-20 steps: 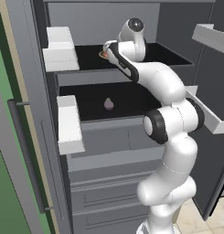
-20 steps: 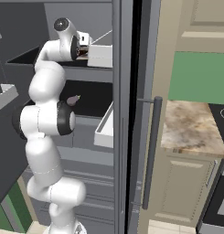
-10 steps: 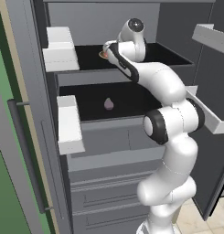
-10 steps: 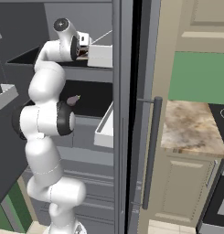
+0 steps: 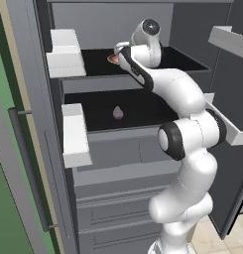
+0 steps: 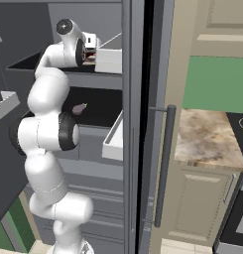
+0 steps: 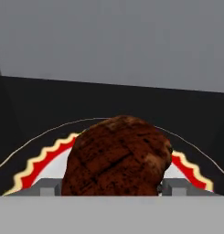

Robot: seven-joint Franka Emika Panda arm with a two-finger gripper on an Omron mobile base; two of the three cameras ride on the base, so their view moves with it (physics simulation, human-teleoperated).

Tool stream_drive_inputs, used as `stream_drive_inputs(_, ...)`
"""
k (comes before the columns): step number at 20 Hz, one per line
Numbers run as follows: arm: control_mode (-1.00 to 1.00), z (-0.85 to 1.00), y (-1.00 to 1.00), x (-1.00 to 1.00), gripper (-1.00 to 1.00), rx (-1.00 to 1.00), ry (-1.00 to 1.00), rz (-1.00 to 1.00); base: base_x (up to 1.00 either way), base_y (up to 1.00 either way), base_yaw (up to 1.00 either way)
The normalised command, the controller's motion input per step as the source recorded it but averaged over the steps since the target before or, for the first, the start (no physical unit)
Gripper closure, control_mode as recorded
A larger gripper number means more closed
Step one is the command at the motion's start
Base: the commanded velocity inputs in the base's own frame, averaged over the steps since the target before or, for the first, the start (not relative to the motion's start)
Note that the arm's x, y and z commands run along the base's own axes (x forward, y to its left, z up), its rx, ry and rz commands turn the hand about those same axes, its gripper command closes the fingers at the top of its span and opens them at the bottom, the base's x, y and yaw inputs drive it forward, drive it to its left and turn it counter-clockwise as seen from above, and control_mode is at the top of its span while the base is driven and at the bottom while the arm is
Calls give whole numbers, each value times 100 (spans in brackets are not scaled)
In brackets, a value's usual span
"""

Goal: Transport the steak from the fridge to the microwave and turn on the microwave.

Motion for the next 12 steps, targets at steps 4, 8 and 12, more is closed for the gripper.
stream_drive_inputs(4, -100, 15, -8, -58, 100, 0, -16, -4, 0, 0, 0)
stream_drive_inputs(8, -100, 10, 0, -80, 100, 0, -9, -3, 0, 0, 0)
stream_drive_inputs(12, -100, 9, -1, -97, 100, 0, -6, 0, 0, 0, 0)
